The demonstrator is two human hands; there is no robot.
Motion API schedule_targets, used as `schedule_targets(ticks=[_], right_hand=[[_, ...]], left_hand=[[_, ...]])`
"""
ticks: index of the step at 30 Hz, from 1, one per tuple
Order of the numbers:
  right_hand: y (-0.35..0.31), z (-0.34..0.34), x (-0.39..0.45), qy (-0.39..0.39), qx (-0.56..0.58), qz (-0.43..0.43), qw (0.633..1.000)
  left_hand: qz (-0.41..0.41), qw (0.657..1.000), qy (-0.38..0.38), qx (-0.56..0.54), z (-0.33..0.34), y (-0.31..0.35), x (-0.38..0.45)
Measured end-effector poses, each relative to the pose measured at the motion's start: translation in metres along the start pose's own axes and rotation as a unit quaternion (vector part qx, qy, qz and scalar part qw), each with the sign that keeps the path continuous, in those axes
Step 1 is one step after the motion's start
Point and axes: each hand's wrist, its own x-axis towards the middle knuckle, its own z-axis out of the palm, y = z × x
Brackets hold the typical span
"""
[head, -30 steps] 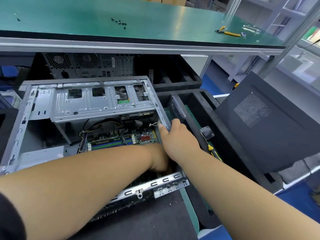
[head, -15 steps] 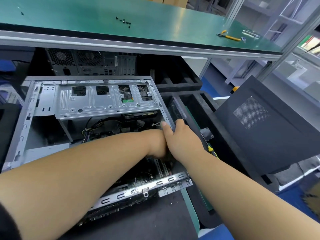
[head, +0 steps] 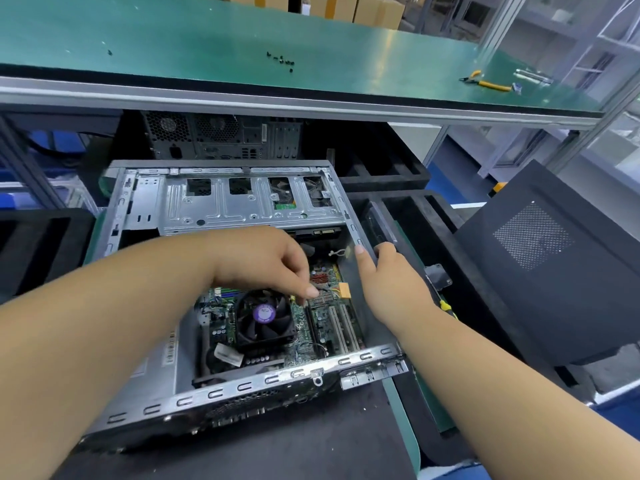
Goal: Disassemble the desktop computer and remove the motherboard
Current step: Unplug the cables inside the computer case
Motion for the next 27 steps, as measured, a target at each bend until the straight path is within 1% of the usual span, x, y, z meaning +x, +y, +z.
schedule_targets(ticks=[4, 6, 8, 10, 12, 15, 18, 20, 22, 27], right_hand=[[-0.001, -0.002, -0.001, 0.013, -0.021, -0.008, 1.000], [-0.002, -0.005, -0.003, 0.052, -0.059, -0.029, 0.996], [-0.006, -0.009, -0.006, 0.109, -0.089, -0.080, 0.987], [-0.014, -0.012, -0.008, 0.129, -0.082, -0.142, 0.978], [-0.025, -0.014, -0.008, 0.108, -0.066, -0.186, 0.974], [-0.038, -0.017, -0.008, 0.058, -0.051, -0.217, 0.973], [-0.049, -0.016, -0.008, -0.022, -0.028, -0.236, 0.971], [-0.059, -0.011, -0.010, -0.093, -0.014, -0.240, 0.966], [-0.069, -0.001, -0.012, -0.129, -0.033, -0.247, 0.960], [-0.078, 0.007, -0.006, -0.130, -0.021, -0.239, 0.962]], left_hand=[[-0.010, 1.000, 0.020, -0.018, -0.013, -0.015, -0.037], [-0.028, 0.997, 0.055, -0.044, -0.015, -0.022, -0.051], [-0.045, 0.991, 0.094, -0.079, -0.015, -0.025, -0.062], [-0.067, 0.981, 0.138, -0.118, -0.013, -0.026, -0.070], [-0.090, 0.966, 0.205, -0.127, -0.010, -0.027, -0.076], [-0.123, 0.937, 0.303, -0.124, -0.006, -0.030, -0.085], [-0.124, 0.907, 0.351, -0.197, -0.004, -0.033, -0.093], [-0.129, 0.891, 0.371, -0.227, -0.004, -0.032, -0.095], [-0.133, 0.887, 0.372, -0.240, -0.004, -0.029, -0.094], [-0.123, 0.897, 0.345, -0.247, -0.001, -0.013, -0.082]])
